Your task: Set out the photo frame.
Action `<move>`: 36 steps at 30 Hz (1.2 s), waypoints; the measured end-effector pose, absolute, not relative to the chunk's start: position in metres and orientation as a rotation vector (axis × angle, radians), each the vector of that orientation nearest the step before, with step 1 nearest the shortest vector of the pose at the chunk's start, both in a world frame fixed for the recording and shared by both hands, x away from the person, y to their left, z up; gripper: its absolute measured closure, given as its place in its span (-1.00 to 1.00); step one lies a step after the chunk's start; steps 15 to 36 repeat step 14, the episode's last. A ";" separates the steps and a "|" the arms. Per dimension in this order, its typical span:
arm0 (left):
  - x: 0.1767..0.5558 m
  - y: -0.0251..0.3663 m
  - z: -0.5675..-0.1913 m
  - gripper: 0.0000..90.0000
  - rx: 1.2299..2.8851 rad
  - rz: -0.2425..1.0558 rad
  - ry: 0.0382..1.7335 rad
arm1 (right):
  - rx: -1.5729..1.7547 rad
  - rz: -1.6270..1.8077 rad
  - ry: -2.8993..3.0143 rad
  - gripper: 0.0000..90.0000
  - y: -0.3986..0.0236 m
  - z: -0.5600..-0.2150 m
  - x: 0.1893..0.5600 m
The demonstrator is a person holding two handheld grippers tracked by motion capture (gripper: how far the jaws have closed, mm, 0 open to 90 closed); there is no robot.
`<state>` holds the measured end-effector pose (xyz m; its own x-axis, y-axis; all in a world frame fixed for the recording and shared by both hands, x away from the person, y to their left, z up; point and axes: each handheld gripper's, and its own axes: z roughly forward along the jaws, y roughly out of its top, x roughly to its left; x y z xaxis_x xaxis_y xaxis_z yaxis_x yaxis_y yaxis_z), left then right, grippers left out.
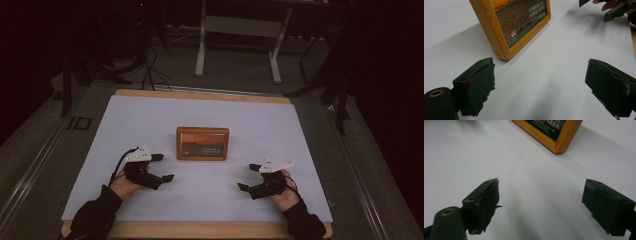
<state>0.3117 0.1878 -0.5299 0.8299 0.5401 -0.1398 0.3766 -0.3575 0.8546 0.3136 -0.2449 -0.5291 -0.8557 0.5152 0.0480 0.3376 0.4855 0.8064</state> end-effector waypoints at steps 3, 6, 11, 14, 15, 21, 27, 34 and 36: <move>0.311 0.187 -0.530 -0.79 1.990 0.203 0.671 | 0.748 1.333 2.507 -0.69 -0.247 -0.528 0.315; 0.311 0.188 -0.529 -0.79 1.990 0.204 0.673 | 0.760 1.355 2.490 -0.69 -0.249 -0.530 0.317; 0.311 0.188 -0.530 -0.79 1.994 0.200 0.673 | 0.783 1.353 2.502 -0.69 -0.249 -0.533 0.320; 0.311 0.187 -0.529 -0.79 1.995 0.199 0.669 | 0.780 1.357 2.506 -0.69 -0.249 -0.534 0.320; 0.311 0.187 -0.529 -0.79 1.995 0.199 0.669 | 0.780 1.357 2.506 -0.69 -0.249 -0.534 0.320; 0.311 0.187 -0.529 -0.79 1.995 0.199 0.669 | 0.780 1.357 2.506 -0.69 -0.249 -0.534 0.320; 0.311 0.187 -0.529 -0.79 1.995 0.199 0.669 | 0.780 1.357 2.506 -0.69 -0.249 -0.534 0.320; 0.311 0.187 -0.529 -0.79 1.995 0.199 0.669 | 0.780 1.357 2.506 -0.69 -0.249 -0.534 0.320; 0.311 0.187 -0.529 -0.79 1.995 0.199 0.669 | 0.780 1.357 2.506 -0.69 -0.249 -0.534 0.320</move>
